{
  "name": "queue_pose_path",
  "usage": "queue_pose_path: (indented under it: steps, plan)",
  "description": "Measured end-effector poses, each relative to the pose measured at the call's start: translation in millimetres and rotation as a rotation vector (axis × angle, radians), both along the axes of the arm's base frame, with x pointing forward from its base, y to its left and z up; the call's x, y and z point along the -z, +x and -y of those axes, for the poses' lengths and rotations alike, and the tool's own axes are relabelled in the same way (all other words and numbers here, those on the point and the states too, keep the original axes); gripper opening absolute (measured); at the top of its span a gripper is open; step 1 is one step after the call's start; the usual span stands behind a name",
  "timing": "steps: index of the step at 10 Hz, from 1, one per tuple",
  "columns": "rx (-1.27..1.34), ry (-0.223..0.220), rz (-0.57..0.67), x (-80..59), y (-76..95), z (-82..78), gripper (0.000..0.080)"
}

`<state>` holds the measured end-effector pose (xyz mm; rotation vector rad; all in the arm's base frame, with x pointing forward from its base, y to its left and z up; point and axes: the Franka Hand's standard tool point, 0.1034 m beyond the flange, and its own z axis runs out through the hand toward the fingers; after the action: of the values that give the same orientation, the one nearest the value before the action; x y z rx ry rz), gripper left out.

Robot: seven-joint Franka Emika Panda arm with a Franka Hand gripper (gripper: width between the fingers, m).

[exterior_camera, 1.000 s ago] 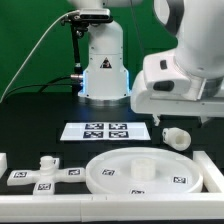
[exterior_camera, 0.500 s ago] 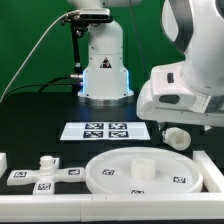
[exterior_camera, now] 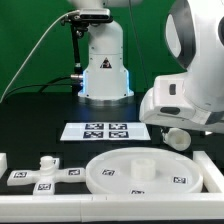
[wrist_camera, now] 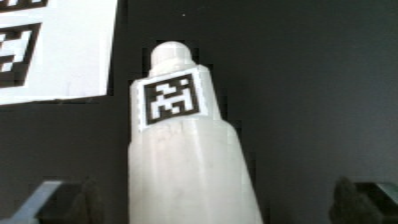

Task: Assemble round table

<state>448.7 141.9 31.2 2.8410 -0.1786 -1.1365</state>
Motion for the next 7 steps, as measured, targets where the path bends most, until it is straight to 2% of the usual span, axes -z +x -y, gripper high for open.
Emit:
queue_pose_path:
  steps: [3,7]
  plan:
    - [0.017,-0.018,-0.066,6.0,-2.9,10.6,0.0649]
    - [0.016,-0.022,-0.066,12.3,-5.1,8.2,0.0649]
